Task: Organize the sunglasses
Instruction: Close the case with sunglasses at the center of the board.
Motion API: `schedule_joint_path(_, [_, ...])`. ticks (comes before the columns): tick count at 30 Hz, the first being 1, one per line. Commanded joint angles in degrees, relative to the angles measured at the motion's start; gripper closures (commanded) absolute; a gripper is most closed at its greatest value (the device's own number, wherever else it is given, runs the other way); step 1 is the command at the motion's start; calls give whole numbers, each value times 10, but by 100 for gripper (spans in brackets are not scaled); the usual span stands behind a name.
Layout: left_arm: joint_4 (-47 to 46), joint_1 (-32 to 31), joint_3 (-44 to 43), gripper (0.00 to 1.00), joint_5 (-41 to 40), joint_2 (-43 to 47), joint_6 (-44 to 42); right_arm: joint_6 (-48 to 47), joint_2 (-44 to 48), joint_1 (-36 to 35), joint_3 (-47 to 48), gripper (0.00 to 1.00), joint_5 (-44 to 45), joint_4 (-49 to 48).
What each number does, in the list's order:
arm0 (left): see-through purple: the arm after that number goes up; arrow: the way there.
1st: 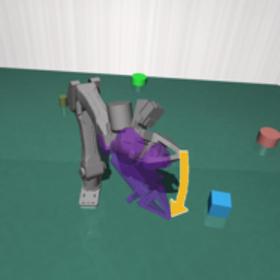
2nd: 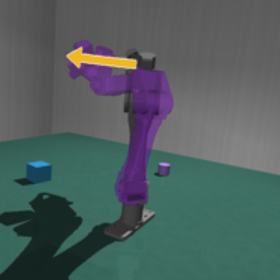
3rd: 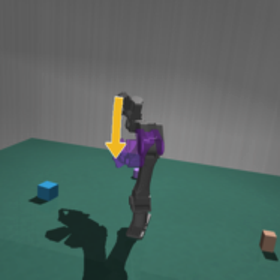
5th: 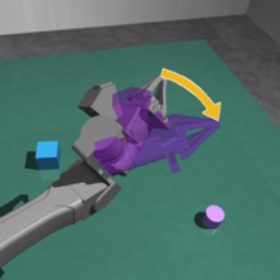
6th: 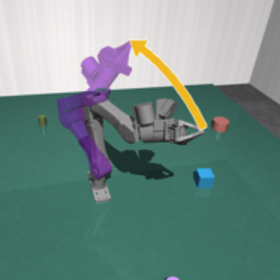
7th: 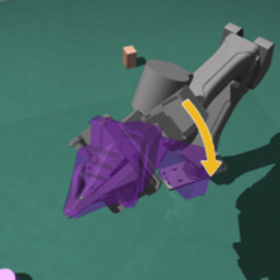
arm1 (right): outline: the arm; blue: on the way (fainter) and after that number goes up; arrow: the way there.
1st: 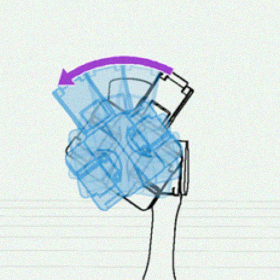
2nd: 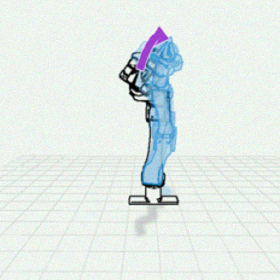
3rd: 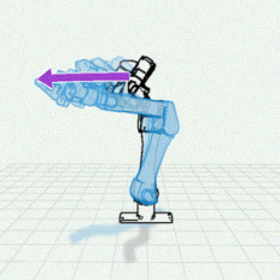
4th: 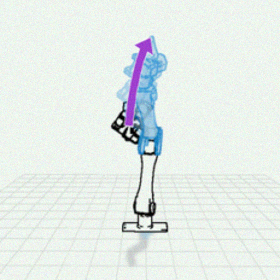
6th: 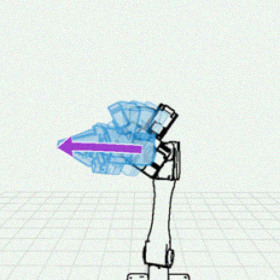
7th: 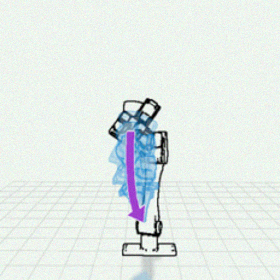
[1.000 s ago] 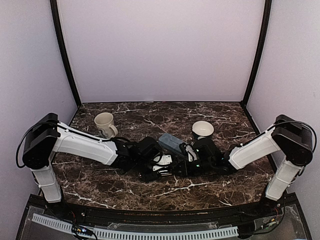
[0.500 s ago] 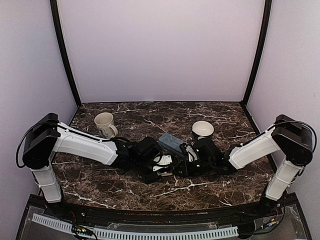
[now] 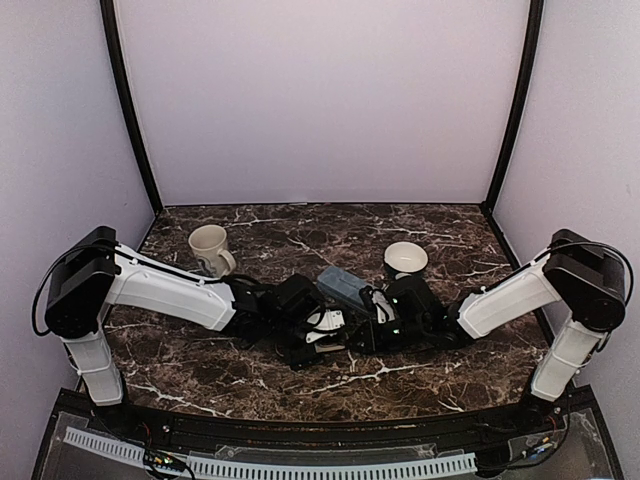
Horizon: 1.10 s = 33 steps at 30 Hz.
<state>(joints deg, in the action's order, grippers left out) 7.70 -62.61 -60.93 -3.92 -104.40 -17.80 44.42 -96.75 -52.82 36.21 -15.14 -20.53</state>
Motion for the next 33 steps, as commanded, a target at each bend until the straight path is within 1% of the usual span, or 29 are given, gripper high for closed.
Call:
schedule_joint_path(1, [3,-7,2,27,13,14,-8,-4,1,3,6,84,8,-5])
schedule_joint_path(7, [16,-8,1,37,19,10,-8,-5,1,3,7,84,8,-6])
schedule_joint_path(18, [42,-8,-14,41,18,-11,1,-9,1,2,10,84,10,1])
schedule_joint_path(20, [40,-8,-13,39,13,-10,5,-10,1,1,11,84,11,2])
schedule_joint_path(24, [30,-8,-7,30,2,3,9,-11,-2,-1,12,84,12,5])
schedule_joint_path(26, [27,-8,-6,27,-2,7,10,-11,-2,-1,11,84,14,6])
schedule_joint_path(33, [24,-8,-5,24,-6,21,13,-12,0,-1,13,85,18,11])
